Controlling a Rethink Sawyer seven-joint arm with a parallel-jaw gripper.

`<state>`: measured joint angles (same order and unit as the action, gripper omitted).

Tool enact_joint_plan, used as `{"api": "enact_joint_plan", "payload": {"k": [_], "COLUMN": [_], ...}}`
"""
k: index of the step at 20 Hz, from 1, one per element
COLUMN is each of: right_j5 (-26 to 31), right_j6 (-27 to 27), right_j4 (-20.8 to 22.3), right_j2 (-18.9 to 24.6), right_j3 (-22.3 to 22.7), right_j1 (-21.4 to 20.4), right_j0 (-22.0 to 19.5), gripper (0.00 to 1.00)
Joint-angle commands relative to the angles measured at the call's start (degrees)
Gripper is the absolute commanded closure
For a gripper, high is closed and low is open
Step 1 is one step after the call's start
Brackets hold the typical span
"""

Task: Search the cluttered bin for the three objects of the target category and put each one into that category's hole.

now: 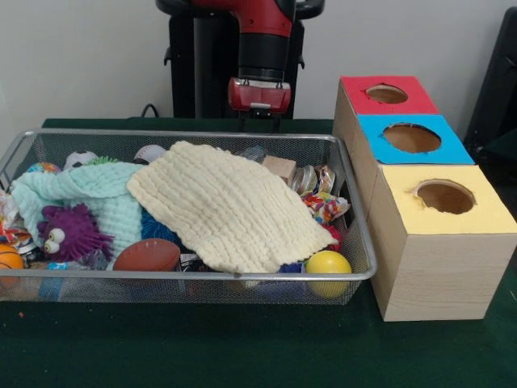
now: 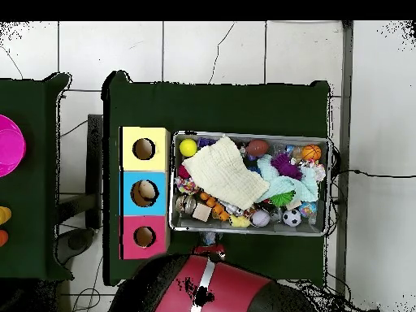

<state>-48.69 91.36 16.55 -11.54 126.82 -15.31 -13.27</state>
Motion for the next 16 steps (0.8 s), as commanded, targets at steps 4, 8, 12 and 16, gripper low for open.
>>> {"api": "enact_joint_plan", "payload": {"k": [4, 8, 12, 16], "right_j5": [-5.2, -4.6, -3.4, -2.6], "right_j6": [10.3, 10.3, 10.2, 10.1], "right_j4": [-4.9, -4.8, -4.4, -4.0], "right_j2": [1.9, 2.0, 2.1, 2.1], "right_j3": [-10.1, -10.1, -9.8, -9.6], "right_j1": [2.0, 1.9, 1.4, 0.8], "right_j0": [0.3, 0.3, 0.2, 0.1], "gripper": [0.0, 0.0, 0.0, 0.0]}}
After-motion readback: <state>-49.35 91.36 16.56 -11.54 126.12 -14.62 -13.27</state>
